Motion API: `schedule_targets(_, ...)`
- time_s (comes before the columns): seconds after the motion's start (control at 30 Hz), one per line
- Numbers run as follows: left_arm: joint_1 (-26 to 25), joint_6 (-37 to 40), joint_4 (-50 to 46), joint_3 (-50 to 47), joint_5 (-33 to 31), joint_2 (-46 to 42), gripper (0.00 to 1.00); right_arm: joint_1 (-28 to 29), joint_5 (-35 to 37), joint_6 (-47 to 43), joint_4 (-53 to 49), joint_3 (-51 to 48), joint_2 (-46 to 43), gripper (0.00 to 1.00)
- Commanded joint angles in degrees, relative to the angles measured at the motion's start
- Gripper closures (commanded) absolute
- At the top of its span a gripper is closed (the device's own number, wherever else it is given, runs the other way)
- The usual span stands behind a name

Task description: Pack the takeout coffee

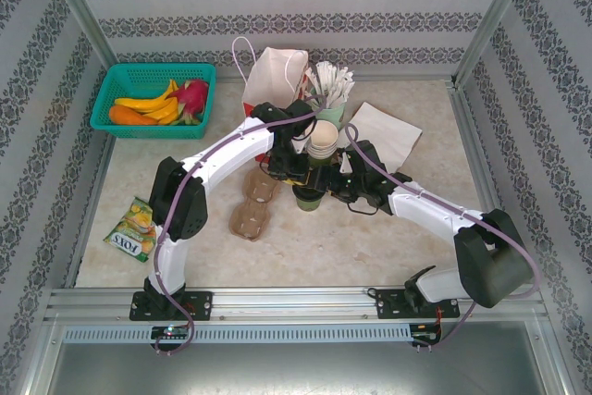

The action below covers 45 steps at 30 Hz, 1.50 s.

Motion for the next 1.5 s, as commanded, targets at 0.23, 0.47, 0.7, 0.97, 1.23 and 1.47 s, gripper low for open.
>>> schedule_targets(0.23,-0.35,2.68,3.57,-2.68,4.71,-4.74,0.79,1.04,3.76,-1.87,-5.6,-0.04,1.63,0.33)
schedule_targets(0.47,-0.08,3.35,5.24,-4.25,4.86,-7.25,0.79,1.07,3.93,-2.07,-5.98,0.23,1.76,0.33)
schedule_targets(0.7,1.13,5.28,5.78,-4.98,2.34,-10.45,0.78,1.09,4.11,-2.25,-6.2,0.15,1.72,0.33)
schedule_targets(0.97,1.67,3.22,13.64,-13.4,-5.62,-17.49,0.58,1.1,1.88,-3.79,-6.44,1.84,1.2,0.24)
schedule_targets(1.23,2.03,-4.9,13.82,-21.52,-24.3,-22.24,0.13,1.46,2.29,-7.0,-8.01,4.37,-1.65,0.14)
schedule_targets(1.47,2.99,-8.77,13.32,-24.49,-25.68,-20.12,0.01,2.88,5.56,-8.28,-8.57,4.84,-3.49,0.02)
